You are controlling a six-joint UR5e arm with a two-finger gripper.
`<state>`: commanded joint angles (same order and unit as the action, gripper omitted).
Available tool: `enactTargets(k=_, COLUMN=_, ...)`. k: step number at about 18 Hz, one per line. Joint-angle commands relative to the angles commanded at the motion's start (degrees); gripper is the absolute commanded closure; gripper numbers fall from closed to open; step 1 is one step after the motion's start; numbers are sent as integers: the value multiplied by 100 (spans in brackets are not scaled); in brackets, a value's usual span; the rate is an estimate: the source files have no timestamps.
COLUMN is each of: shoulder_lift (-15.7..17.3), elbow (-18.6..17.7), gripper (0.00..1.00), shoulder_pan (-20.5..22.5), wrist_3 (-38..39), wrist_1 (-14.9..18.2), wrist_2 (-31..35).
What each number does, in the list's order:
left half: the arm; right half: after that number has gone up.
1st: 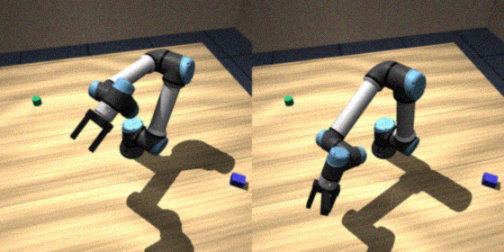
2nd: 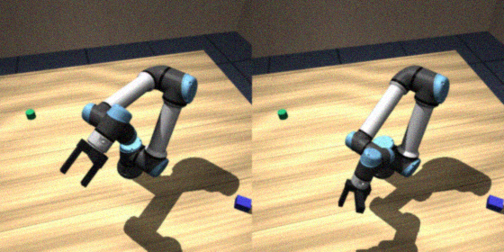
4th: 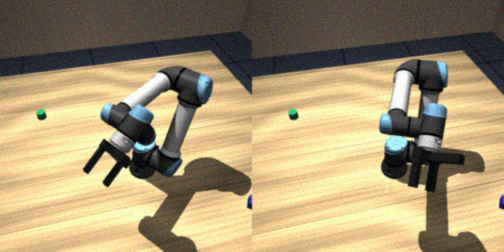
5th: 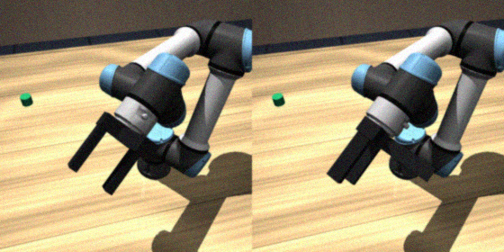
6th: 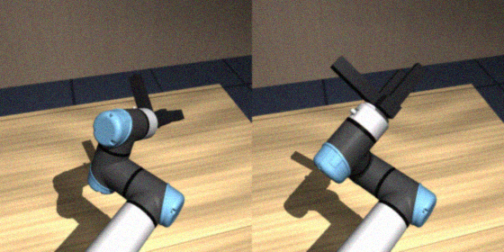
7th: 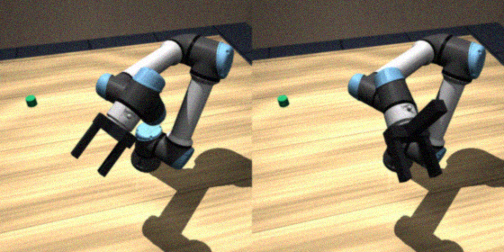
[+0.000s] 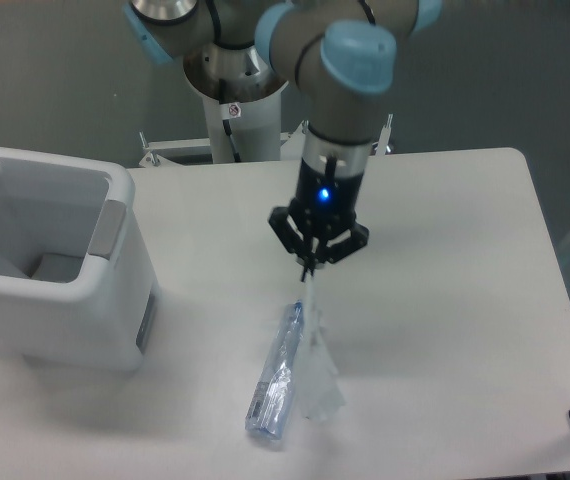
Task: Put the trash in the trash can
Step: 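Carry the held bag over the white trash bin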
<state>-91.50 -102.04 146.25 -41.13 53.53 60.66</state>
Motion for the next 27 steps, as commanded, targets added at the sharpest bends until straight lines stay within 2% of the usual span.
enactTargets(k=5, shoulder_lift=457, elbow=-70, gripper=100, shoulder_pan=-44, wrist_3=-61, wrist_1=0, wrist_2=-598)
enactTargets(k=8, shoulder_lift=730, elbow=-70, gripper=100, shoulder_pan=-245, wrist_3=-53, wrist_1=0, wrist_2=-915)
enactTargets(k=14, shoulder_lift=1204, elbow=-228, gripper=100, shoulder_pan=-878, wrist_3=0, wrist_1=17, wrist_2=-951)
enactTargets(k=17, shoulder_lift=1398, elbow=-290, gripper=100, shoulder_pan=-1133, wrist_3=0, wrist_1=236, wrist_2=-951)
enactTargets(k=20, shoulder_lift=1644, elbow=-456, gripper=100, shoulder_pan=-1169, wrist_3=-9, wrist_1=439, wrist_2=-951)
enactTargets(k=25, shoulder_lift=2118, elbow=-1001, gripper=100, shoulder_pan=-1380, wrist_3=-79, wrist_1=439, wrist_2=-942)
enactTargets(k=27, shoulder_lift=2181, elbow=-1072, gripper=100, shoulder_pan=-1441, wrist_3=-79, wrist_1=439, wrist_2=-942)
